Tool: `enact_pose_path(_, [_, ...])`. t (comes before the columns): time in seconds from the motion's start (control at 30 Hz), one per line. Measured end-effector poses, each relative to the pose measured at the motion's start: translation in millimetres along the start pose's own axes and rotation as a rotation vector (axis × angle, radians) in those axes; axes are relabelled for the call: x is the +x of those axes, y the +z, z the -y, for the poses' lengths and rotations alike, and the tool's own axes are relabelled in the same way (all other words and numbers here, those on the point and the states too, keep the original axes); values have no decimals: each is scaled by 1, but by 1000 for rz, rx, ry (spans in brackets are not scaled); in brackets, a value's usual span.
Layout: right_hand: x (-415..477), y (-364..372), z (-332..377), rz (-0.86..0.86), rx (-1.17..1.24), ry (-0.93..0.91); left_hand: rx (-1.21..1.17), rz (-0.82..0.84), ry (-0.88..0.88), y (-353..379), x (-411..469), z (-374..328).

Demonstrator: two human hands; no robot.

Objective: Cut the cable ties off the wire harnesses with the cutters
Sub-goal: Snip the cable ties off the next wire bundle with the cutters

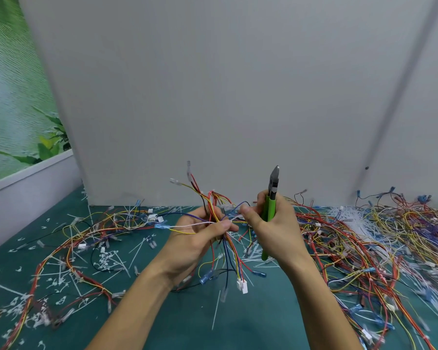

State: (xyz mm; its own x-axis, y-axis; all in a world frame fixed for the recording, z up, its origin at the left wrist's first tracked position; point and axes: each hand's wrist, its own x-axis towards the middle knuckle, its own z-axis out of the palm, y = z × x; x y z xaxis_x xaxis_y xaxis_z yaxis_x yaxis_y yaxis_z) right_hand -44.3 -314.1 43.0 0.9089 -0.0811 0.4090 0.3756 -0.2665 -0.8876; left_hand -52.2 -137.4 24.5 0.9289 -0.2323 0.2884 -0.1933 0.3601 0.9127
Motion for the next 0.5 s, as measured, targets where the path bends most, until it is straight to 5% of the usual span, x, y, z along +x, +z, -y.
enact_pose_path(0.5, [-4,-7,10,65,8,-76,96,-4,-137,1,2,3])
